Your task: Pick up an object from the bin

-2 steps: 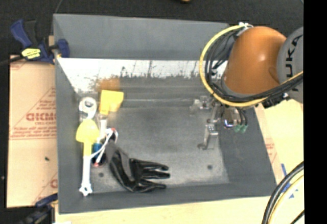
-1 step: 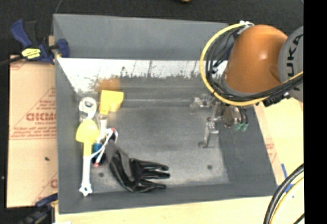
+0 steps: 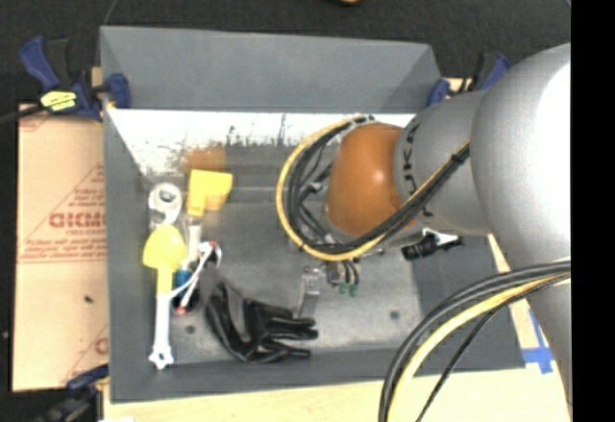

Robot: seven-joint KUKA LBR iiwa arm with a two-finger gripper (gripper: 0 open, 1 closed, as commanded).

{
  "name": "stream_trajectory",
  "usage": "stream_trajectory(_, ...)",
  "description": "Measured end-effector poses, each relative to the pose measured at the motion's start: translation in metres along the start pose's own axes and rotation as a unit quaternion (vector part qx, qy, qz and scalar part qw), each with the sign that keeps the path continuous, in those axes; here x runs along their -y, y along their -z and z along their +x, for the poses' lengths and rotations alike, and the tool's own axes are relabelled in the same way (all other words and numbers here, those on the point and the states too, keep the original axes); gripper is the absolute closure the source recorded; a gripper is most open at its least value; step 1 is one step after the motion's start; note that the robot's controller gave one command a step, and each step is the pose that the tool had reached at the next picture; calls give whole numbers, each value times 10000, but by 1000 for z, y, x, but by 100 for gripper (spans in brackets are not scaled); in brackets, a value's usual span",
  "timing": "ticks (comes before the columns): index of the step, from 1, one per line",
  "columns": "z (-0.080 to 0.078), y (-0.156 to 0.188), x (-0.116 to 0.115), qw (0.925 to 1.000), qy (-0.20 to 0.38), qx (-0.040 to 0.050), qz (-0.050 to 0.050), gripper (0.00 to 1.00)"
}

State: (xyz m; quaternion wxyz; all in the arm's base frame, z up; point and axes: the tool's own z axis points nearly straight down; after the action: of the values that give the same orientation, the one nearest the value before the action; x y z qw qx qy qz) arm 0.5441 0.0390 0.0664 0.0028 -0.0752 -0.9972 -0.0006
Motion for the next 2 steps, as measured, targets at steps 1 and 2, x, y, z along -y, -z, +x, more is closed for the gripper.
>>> stream_trajectory(1, 22, 82, -36, 9995, 304, 60, 5, 0)
stream_trajectory(2, -89, 37, -88, 9909, 1347, 48, -3, 0)
